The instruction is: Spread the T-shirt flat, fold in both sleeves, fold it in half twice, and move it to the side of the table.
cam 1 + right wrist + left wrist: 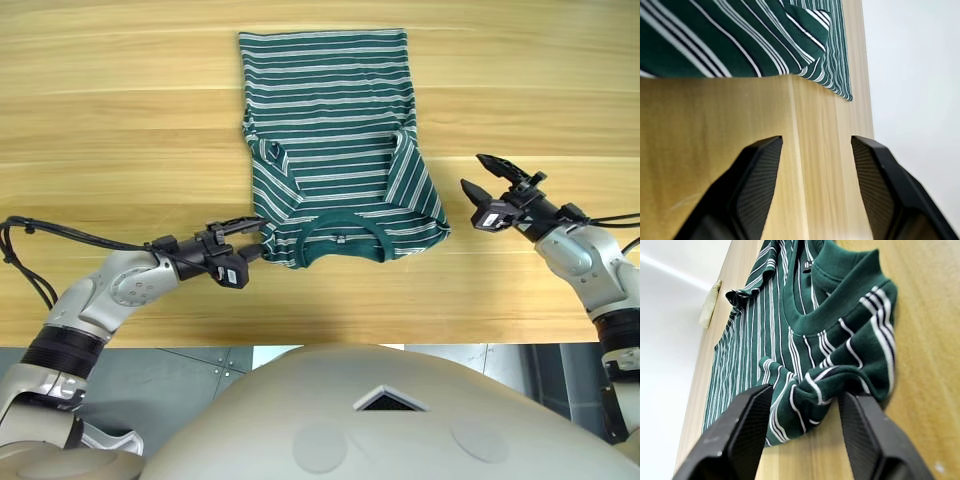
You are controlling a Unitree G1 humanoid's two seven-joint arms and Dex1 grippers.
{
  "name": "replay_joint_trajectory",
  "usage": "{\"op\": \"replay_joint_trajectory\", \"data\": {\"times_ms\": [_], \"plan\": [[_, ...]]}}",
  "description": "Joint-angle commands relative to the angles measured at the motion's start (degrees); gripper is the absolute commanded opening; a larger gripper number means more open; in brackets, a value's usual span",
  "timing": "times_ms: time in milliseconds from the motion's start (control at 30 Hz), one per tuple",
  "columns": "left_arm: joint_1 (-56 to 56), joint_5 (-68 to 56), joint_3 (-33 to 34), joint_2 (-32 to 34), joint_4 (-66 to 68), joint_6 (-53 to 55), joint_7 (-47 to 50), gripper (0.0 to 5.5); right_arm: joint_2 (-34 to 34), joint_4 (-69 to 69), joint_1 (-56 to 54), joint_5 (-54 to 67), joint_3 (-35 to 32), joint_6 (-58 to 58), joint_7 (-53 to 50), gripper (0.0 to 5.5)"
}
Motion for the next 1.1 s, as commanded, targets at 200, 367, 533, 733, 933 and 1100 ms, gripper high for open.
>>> {"op": "replay_joint_trajectory", "data": {"times_ms": [200,367,533,733,933,1100], "plan": [[2.21,3.19,-3.67,1.42,4.54,1.30,-5.13,0.74,-1.05,-1.85,1.45,-0.20,-0.20,-0.37,0.38,2.56],[3.34,1.87,-1.33,2.48,4.40,2.18,-3.47,0.18,-3.61,-4.50,4.81,-0.84,0.98,-0.58,4.20,2.56],[4.82,0.68,1.45,1.21,3.57,3.14,-1.44,0.00,-6.73,-11.58,10.72,-1.63,1.63,-0.18,8.57,2.56],[4.38,1.32,3.04,0.12,3.17,4.32,-0.73,0.00,-7.45,-17.12,14.04,-1.45,2.91,-0.11,11.63,2.56],[3.27,1.83,2.36,-1.52,3.54,4.47,-0.92,0.00,-4.28,-15.58,10.20,-0.80,5.68,-0.30,12.21,2.56],[3.07,2.19,1.75,-2.32,4.49,3.98,-0.78,0.00,-3.06,-13.16,7.81,-0.84,5.95,-0.89,10.87,2.56]]}}
